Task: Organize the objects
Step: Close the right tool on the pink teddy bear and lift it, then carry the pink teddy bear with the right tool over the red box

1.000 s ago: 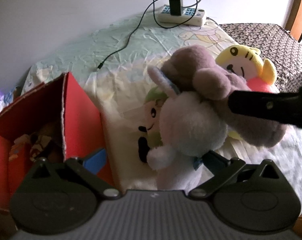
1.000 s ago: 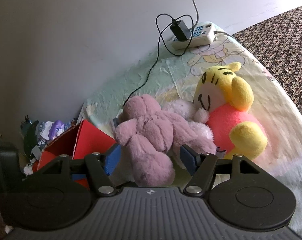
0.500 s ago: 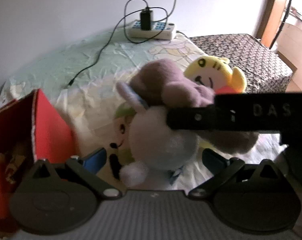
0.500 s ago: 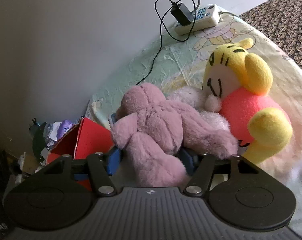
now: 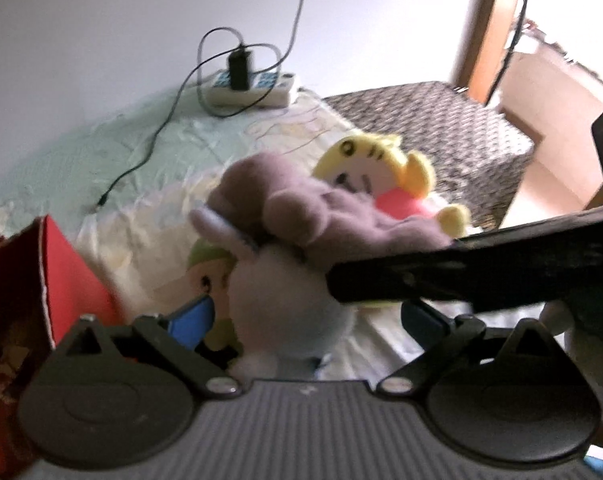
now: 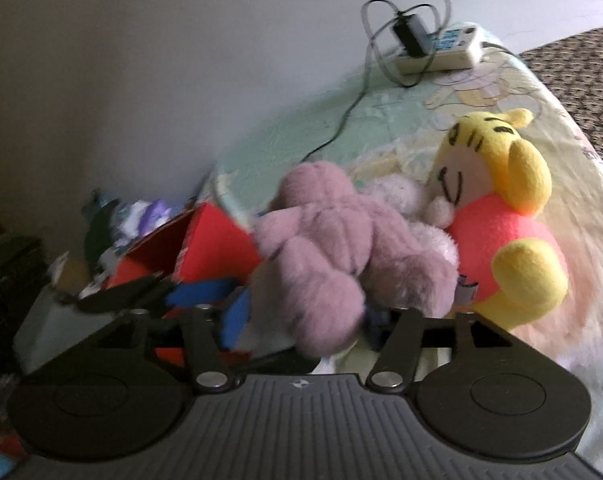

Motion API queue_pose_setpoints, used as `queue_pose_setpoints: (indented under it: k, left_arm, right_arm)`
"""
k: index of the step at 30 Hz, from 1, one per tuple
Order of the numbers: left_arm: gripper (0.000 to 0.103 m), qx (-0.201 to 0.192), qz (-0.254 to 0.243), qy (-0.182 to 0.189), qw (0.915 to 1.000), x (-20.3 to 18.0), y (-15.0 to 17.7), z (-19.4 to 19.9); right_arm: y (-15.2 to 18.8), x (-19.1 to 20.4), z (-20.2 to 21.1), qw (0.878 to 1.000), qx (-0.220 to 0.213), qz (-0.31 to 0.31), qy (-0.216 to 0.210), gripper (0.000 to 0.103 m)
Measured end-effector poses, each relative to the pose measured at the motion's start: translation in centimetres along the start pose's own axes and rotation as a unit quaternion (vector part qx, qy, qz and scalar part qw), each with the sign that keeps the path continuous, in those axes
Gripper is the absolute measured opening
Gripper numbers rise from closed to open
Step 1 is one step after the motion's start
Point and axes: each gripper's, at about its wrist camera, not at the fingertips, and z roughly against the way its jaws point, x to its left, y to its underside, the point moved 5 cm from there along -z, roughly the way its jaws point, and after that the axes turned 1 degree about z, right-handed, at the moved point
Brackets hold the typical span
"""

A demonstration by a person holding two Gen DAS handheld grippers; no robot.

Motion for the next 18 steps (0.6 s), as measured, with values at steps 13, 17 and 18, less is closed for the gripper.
queue_pose_setpoints:
  k: [13,17,18]
  left_arm:
    - [0.099,-0.029,0.035,0.088,0.9951,-0.8,-1.8,0.5]
    - [0.099,-0.027,0.043,0.087,0.9949,-0.4,-2.0,-0.3]
    - [0.1,-0.027,0.048,0.089,0.9946,-0.3,-2.1,-0.5]
  right_arm:
    - [-4.4,-4.7,1.4,0.985,-0.123,-0.119,-0.014,0.061]
    - [-3.9,-5.2,-1.6,0.989,-0.085,-0.123,-0.011,0.056]
    - [-3.7,-5.0,-2.0,0.99,-0.071,-0.12,-0.016,0.055]
